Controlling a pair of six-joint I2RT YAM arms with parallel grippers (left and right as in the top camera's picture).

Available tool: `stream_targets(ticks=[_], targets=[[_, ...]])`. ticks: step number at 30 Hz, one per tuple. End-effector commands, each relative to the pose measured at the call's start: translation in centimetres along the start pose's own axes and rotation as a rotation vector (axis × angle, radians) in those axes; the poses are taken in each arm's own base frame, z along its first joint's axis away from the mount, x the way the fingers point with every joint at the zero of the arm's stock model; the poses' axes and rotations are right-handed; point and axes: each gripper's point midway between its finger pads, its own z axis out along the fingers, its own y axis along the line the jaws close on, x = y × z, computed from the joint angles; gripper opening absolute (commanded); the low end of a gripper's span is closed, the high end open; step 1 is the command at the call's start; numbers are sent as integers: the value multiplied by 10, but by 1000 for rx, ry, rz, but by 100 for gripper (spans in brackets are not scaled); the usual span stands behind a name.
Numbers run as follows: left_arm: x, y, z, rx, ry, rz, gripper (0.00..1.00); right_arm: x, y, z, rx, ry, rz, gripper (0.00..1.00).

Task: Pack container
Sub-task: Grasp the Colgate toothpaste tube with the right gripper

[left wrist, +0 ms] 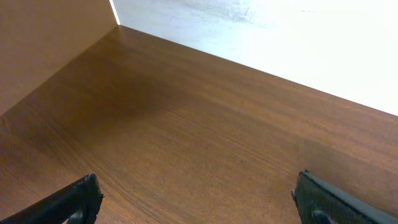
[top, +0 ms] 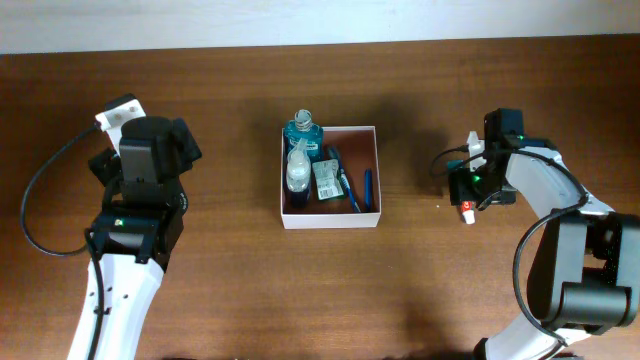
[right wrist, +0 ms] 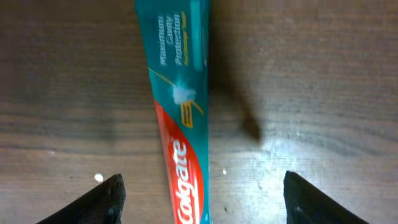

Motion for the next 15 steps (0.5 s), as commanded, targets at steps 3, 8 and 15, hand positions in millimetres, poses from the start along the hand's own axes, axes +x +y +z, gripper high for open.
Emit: stream_targets(ticks=[3,8,15], targets=[[-3,2,1,-12,-6,-17,99,3,4,18,-24,16,-51,73],[-3,2,1,-13,-6,-17,99,12,6,37,-38,62,-67,62],[-3,2,1,-12,-6,-18,99,14,15,37,-90,69,-60,36]])
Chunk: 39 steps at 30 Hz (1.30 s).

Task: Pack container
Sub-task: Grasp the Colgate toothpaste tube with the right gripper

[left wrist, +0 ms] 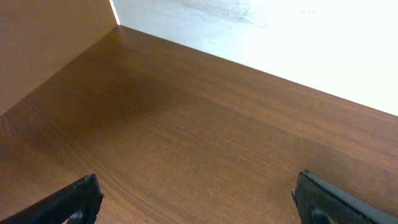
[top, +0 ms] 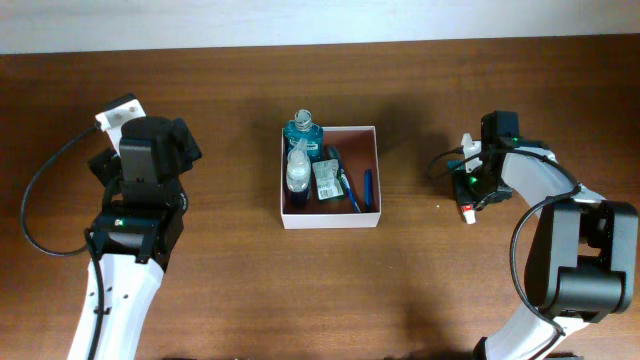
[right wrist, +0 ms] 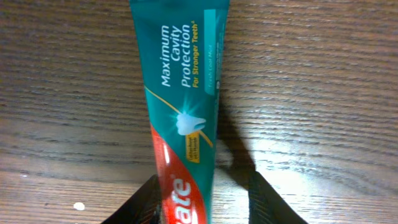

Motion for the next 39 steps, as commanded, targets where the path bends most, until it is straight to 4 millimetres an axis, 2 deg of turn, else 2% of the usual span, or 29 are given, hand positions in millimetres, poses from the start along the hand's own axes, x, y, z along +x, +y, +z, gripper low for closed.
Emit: stream_targets(ticks=[1,8,11,18,23,32,36,39], targets=[[-3,2,1,-12,-6,-17,99,13,20,10,-111,49,1,34],[-3,2,1,-13,-6,-17,99,0,20,-22,-109,-24,22,20],[-3,2,1,-12,-6,-18,99,-3,20,-27,-106,-42,21,16],[-3,2,1,-13,-6,-18,100,-3,20,-27,-107,-42,21,15],[-3,2,1,-12,-6,-18,99,-7,31,-29,-175,-62,18,12],[-3,2,1,-13,-6,-18,99,-10,37,-31,-210,-77,16,11],[-3,2,1,-12,-6,-17,99,-21,48,-43,-279,-114,10,10],[-3,2,1,-12,-6,-17,99,-32,56,-63,-332,-165,0,10]])
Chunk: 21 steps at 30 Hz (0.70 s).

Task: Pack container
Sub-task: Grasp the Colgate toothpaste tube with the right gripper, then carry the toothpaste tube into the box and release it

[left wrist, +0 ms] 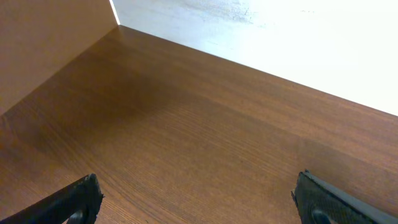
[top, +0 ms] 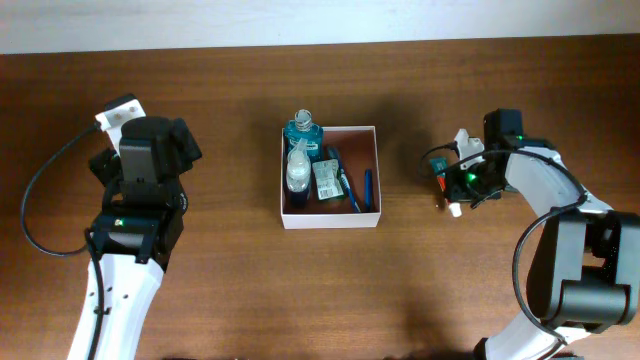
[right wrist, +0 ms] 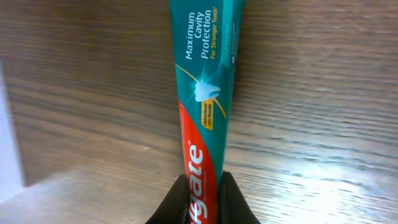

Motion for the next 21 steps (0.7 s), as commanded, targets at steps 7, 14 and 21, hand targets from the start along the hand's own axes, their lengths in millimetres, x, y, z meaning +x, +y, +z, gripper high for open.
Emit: stream_targets(ticks=[7,14,21], targets=[[-3,2,1,-12,-6,-17,99,-51,66,-99,-142,-259,-67,10],[-3,2,1,-12,-6,-18,99,-54,137,-122,-206,-328,-173,10],[-3,2,1,-13,-6,-17,99,-54,183,-91,-177,-297,-216,10]])
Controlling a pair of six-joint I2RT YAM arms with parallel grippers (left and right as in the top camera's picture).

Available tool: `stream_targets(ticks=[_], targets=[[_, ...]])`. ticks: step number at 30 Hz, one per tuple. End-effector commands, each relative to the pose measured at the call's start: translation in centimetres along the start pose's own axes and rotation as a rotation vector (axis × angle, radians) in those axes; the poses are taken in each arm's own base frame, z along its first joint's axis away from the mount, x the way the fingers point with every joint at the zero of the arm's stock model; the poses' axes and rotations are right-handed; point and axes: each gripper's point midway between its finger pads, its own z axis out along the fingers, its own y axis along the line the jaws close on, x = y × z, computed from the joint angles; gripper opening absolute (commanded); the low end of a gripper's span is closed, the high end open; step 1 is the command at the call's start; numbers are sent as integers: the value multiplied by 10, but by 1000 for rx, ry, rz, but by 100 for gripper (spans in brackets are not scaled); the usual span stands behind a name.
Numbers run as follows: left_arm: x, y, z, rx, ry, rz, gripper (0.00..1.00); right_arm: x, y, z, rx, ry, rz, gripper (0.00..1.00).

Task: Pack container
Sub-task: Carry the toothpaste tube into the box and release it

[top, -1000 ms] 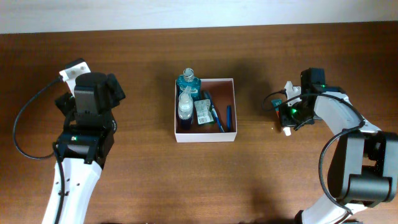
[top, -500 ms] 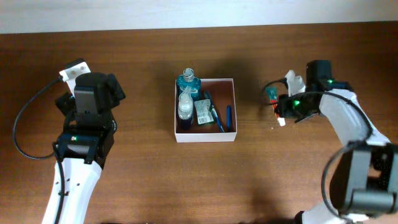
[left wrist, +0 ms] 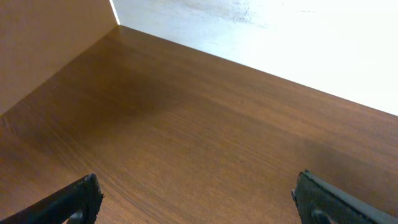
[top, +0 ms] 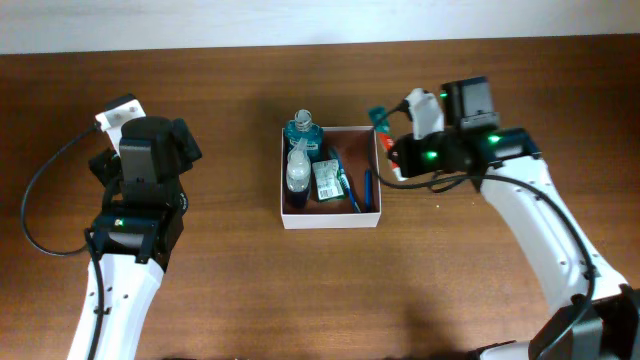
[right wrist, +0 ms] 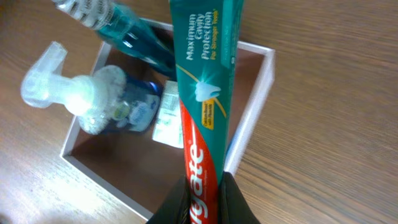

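A white box (top: pixel 372 217) with a dark red floor sits mid-table, holding a blue mouthwash bottle (top: pixel 302 130), a clear pump bottle (top: pixel 297 168), a small packet and blue pens. My right gripper (right wrist: pixel 204 202) is shut on a teal and red toothpaste tube (right wrist: pixel 204 93), which hangs above the box's right wall (right wrist: pixel 252 130); overhead the toothpaste tube (top: pixel 381 122) shows by the box's far right corner. My left gripper (left wrist: pixel 196 205) stands open over bare wood at the far left, nothing between its fingers.
The brown wooden table (top: pixel 230 290) runs to a white wall along the far edge. My left arm (top: pixel 135 215) occupies the left side. A cable loops beside it at the left edge.
My right gripper, still shut on the toothpaste tube, has moved left from the table right of the box to above the box's right wall. The left arm has not moved.
The toothpaste tube lay on the table right of the box with my right gripper open around it. Then the jaws were closer to the tube, then shut on it and lifted off the wood. Now it hangs over the box's right edge.
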Motion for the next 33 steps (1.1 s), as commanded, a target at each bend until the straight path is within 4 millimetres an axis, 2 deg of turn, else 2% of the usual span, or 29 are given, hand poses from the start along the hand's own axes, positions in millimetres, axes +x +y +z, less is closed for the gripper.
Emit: stream_targets(ticks=[1,10,17,18,19,20,21,27,30,33], targets=[[-3,2,1,-13,-6,-17,99,-1,9,19,48,19,31,10],[-3,2,1,-13,-6,-17,99,7,39,52,7,61,-45,10],[-3,2,1,-12,-6,-17,99,5,45,56,3,52,-63,11],[-3,2,1,-12,-6,-17,99,5,44,56,4,50,-63,20],[-3,2,1,-13,-6,-18,99,4,44,56,4,50,-63,43],[-3,2,1,-13,-6,-17,99,4,44,56,4,49,-63,76],[-3,2,1,-12,-6,-17,99,4,44,56,4,49,-63,99],[-3,2,1,-13,-6,-17,99,-1,41,49,8,28,-89,99],[-3,2,1,-12,-6,-17,100,-12,36,23,21,-31,-75,99],[-3,2,1,-12,-6,-17,99,-22,34,-17,36,-106,-67,98]])
